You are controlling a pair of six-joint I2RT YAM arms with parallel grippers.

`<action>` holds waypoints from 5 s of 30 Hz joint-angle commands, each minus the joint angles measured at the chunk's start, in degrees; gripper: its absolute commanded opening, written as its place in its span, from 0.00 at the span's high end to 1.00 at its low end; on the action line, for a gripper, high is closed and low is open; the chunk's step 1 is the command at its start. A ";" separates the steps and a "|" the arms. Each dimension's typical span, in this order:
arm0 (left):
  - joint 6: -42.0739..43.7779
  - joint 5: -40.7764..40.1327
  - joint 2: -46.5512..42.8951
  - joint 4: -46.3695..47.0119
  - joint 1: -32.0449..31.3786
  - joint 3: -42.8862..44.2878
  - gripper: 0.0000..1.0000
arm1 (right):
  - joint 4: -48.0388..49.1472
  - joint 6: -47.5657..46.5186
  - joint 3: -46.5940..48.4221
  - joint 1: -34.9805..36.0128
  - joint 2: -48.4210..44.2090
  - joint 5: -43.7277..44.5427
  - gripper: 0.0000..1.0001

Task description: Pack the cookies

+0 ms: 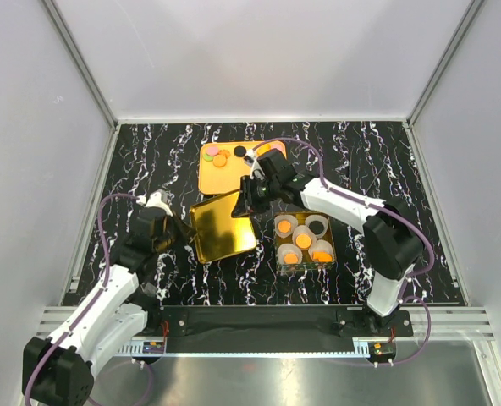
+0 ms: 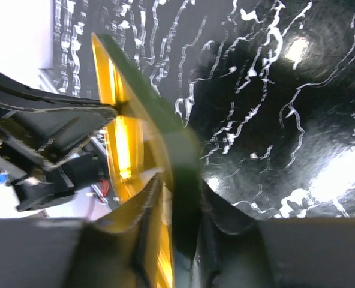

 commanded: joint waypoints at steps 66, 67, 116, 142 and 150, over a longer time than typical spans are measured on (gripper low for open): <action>61.63 -63.85 39.38 -1.38 -55.22 40.97 0.94 | -28.10 9.47 17.58 -18.53 -1.46 -21.38 0.87; 61.80 -63.41 39.29 -1.47 -55.22 41.06 1.00 | -28.01 9.56 17.66 -18.53 -1.72 -21.12 0.84; -29.68 25.97 50.08 74.27 -30.43 21.99 1.00 | -7.80 1.04 -30.40 -32.60 -42.94 20.37 0.11; -39.62 30.46 61.26 91.95 -26.83 14.95 1.00 | 17.08 6.92 -51.06 -32.68 -45.23 12.99 0.00; -40.59 30.81 62.32 93.36 -26.30 14.08 1.00 | 24.63 9.74 -54.84 -32.60 -44.53 10.71 0.00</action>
